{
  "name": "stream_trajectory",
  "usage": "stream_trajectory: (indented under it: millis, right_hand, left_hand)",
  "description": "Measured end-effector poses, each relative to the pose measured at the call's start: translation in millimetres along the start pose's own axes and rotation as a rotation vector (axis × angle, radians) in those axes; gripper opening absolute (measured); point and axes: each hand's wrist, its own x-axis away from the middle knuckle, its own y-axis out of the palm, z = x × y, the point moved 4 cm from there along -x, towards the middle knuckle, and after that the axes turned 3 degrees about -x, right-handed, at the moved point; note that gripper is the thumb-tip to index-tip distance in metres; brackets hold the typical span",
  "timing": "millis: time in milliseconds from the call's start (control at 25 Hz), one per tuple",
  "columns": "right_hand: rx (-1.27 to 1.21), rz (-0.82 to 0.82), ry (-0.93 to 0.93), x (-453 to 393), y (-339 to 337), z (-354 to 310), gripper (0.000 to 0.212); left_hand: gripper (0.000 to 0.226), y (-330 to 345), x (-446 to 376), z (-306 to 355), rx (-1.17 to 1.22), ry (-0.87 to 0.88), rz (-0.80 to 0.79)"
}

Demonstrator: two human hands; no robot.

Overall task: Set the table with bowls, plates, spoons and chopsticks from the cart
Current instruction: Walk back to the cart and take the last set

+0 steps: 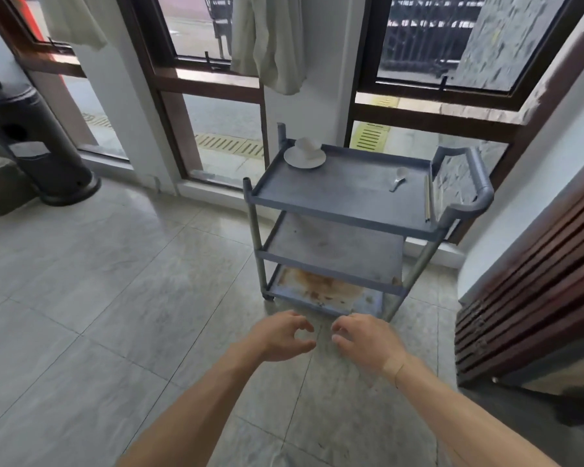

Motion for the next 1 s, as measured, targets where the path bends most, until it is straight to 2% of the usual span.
stream_trajectory:
  millis: [320, 480, 1000]
  right_hand:
    - [-0.062, 0.097, 0.056, -113.8, -39.4, -0.7, 0.031]
    - [-0.049, 0.077, 0.041, -175.0, -47.7, 13.0, 0.031]
    - [-0.138, 0.069, 0.025, -380.5, -141.3, 109.8, 0.035]
  left_hand:
    - [0.045, -67.7, -89.4, -56.9, -0.035, 0.050, -0.006]
    - [0.044, -90.6, -143.8, -75.6, -0.041, 0.045, -0.022]
    - [0.044, -216.3, -342.7, -95.1, 0.004, -0.024, 0.067]
